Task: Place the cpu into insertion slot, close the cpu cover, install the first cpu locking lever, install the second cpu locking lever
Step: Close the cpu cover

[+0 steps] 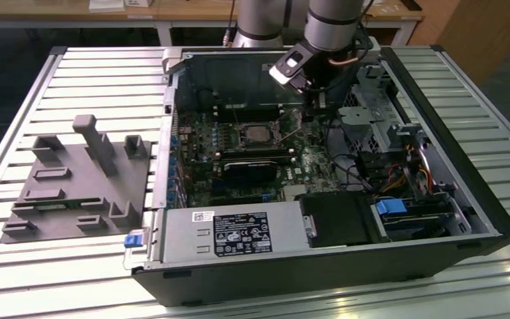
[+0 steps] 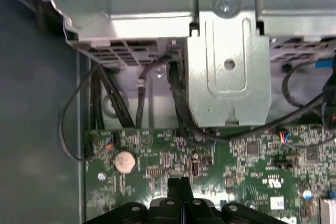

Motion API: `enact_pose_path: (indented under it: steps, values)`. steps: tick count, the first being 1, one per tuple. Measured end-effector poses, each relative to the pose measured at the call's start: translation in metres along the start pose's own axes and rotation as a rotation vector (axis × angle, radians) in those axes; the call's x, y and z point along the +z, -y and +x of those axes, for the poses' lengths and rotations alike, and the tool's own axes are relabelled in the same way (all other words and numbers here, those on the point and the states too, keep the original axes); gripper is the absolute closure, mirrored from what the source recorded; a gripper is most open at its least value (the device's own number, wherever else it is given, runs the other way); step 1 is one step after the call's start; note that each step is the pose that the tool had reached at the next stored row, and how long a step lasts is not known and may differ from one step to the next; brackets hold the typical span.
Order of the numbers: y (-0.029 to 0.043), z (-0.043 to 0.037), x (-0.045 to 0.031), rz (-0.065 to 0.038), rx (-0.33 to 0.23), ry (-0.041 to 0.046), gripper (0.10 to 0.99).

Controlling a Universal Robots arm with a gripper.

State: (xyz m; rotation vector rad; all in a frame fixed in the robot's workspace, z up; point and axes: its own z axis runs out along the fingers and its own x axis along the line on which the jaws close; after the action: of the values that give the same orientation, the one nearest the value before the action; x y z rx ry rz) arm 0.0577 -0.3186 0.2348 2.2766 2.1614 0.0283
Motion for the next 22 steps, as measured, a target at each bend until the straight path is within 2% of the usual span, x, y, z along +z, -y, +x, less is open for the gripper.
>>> enact_pose_path:
  steps: [1,2,8,22]
  values:
    - [-0.0001,0.0000,0.0001,0.010,0.000,0.0004,0.984]
    - [-0.0001,0.0000,0.0001,0.014,0.000,0.0008,0.984]
    - [0.0018,0.0000,0.0002,0.016,0.000,0.0006,0.984]
    - [0.0367,-0.0001,-0.0004,0.014,0.000,0.0007,0.984]
